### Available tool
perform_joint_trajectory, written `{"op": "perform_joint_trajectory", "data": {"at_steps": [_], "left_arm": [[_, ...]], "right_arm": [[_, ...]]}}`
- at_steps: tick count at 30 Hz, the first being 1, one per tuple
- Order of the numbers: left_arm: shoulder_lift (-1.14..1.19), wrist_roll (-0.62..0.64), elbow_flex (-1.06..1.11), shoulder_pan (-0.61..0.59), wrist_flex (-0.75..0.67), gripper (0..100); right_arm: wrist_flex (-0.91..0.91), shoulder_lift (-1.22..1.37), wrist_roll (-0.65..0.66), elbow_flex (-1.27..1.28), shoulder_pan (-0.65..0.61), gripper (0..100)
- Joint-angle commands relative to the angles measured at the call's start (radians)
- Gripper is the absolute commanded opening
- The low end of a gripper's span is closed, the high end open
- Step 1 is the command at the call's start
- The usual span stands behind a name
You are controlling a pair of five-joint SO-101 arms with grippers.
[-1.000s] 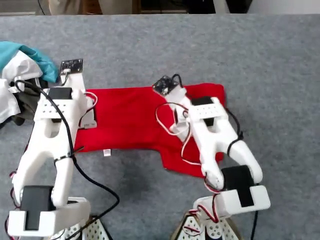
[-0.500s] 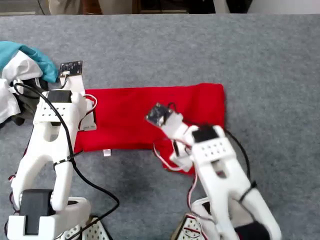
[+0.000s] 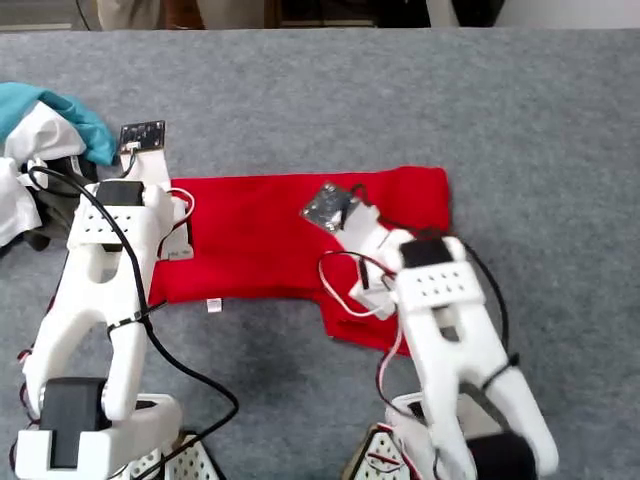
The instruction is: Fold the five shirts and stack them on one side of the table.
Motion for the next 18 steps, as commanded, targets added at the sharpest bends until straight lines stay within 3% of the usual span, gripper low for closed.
{"op": "perform_joint_trajectory", "data": {"at_steps": [1, 8, 18], "left_arm": [[-0.027, -0.006, -0.005, 0.003, -0.009, 2], [-0.027, -0.006, -0.003, 0.002, -0.008, 2], [-0.027, -0.006, 0.049, 0.002, -0.015, 2]], "right_arm": [[-0.028, 0.099, 0.0, -0.054, -0.056, 0.2], [-0.034, 0.124, 0.006, -0.018, -0.148, 0.2], [-0.008, 0.076, 0.124, 0.179, -0.154, 0.2]]}}
